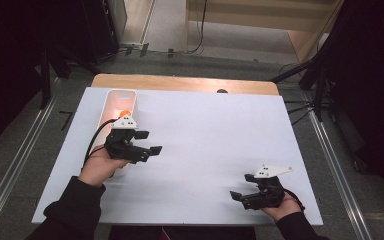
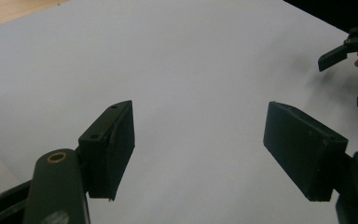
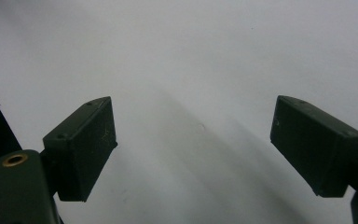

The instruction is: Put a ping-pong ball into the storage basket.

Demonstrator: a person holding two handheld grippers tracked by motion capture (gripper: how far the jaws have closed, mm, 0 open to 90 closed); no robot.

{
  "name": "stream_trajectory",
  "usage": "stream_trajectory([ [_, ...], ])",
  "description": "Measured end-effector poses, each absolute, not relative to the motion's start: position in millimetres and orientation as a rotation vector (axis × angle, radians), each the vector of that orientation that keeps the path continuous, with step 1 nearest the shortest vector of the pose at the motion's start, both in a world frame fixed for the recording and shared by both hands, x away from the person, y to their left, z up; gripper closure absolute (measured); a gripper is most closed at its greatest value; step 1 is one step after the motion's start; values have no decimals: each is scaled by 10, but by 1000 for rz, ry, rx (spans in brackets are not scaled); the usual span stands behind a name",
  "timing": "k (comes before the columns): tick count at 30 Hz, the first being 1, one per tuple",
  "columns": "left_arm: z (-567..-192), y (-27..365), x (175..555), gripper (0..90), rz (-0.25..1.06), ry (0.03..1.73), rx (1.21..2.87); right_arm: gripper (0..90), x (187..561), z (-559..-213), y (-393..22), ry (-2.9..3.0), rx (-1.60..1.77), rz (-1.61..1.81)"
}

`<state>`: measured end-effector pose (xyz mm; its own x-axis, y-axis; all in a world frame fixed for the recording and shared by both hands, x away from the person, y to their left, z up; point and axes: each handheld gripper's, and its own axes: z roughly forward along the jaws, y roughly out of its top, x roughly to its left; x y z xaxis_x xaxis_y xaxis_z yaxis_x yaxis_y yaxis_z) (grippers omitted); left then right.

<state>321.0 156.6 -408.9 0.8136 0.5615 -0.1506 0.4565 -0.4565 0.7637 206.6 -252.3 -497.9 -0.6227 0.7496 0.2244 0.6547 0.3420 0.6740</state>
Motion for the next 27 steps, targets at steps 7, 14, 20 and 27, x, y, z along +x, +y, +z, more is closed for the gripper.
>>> stream_trajectory([
  [7,-4162,1576,3128,253,146,747,2122,128,2070,-4983,-2515,2469,1302,1146],
  [14,-4237,1613,2980,253,141,736,2132,128,2069,-4979,-2523,2460,1316,1152],
  [20,-4295,1645,2897,253,126,693,2129,128,2066,-4980,-2508,2469,1303,1150],
  [27,-4340,1661,2795,253,116,628,2155,128,2067,-4984,-2506,2469,1311,1149],
])
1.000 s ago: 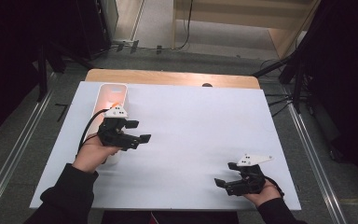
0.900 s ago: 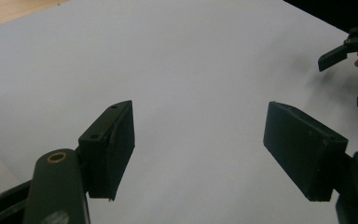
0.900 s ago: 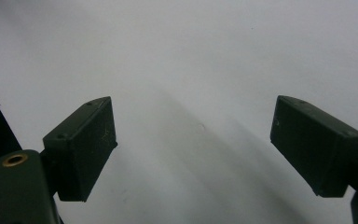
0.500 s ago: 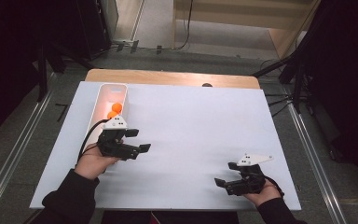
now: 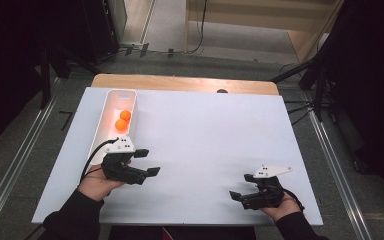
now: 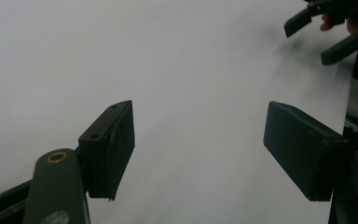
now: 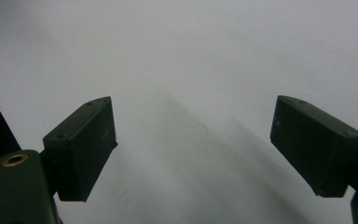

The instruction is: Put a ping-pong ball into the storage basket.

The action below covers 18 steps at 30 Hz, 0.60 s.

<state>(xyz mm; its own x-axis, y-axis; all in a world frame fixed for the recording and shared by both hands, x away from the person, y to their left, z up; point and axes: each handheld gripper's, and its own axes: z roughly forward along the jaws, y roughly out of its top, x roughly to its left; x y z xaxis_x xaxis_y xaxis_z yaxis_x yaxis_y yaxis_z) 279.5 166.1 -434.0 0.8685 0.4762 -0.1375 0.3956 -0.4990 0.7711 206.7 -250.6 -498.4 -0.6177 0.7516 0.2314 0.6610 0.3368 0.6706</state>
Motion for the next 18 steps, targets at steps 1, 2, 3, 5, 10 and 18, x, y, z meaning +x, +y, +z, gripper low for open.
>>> stream_trajectory([
  [1,-4353,1660,2774,253,124,614,2158,128,2071,-4987,-2506,2466,1308,1149],
  [2,-4368,1661,2755,253,124,608,2159,128,2074,-4988,-2506,2464,1308,1148],
  [3,-4383,1662,2739,253,114,598,2161,128,2075,-4988,-2504,2466,1308,1148],
  [5,-4403,1663,2718,246,99,584,2167,128,2074,-4986,-2496,2466,1312,1152],
  [10,-4454,1698,2673,216,109,584,2168,128,2070,-4980,-2492,2461,1285,1167],
  [18,-4542,1695,2540,216,118,538,2201,128,2068,-4969,-2489,2465,1283,1169],
])
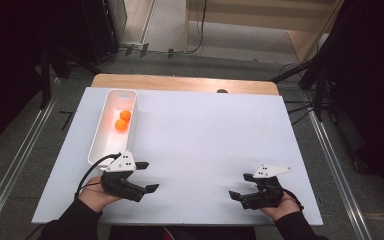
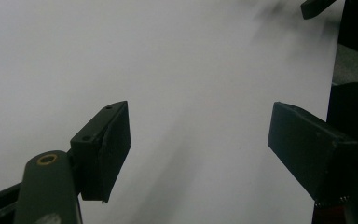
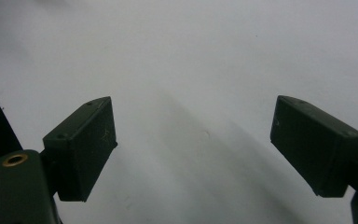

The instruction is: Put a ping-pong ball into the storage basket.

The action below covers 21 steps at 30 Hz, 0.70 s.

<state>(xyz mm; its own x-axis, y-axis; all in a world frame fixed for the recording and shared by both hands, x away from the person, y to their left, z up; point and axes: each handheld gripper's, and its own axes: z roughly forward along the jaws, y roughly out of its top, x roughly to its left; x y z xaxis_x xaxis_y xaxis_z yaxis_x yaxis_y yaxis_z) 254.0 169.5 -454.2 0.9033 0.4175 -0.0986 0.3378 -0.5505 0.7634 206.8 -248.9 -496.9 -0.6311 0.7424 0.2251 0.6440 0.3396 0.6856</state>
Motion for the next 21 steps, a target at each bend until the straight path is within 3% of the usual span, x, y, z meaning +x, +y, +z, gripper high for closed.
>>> stream_trajectory([
  [21,-4729,1846,2487,215,87,521,2180,128,2060,-4972,-2479,2465,1278,1170],
])
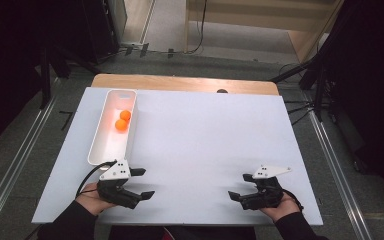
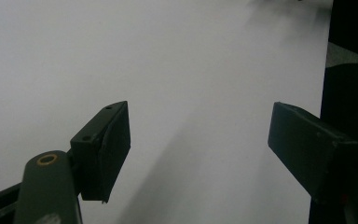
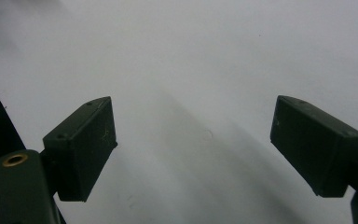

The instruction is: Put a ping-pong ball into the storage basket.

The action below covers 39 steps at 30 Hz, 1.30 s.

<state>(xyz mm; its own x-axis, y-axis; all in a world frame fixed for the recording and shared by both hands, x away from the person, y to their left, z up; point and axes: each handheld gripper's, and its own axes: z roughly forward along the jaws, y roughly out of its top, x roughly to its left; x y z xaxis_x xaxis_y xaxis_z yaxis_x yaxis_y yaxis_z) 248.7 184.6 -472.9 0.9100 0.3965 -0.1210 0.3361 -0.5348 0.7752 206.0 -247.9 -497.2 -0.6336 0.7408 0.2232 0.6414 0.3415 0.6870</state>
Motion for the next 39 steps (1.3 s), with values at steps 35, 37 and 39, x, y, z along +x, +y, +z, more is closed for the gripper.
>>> stream_trajectory([
  [35,-4703,1880,2498,216,42,510,2158,128,2085,-4972,-2468,2463,1291,1164],
  [37,-4703,1882,2499,216,43,507,2161,128,2087,-4972,-2465,2465,1285,1163],
  [39,-4703,1882,2498,216,43,508,2161,128,2087,-4973,-2465,2466,1283,1163],
])
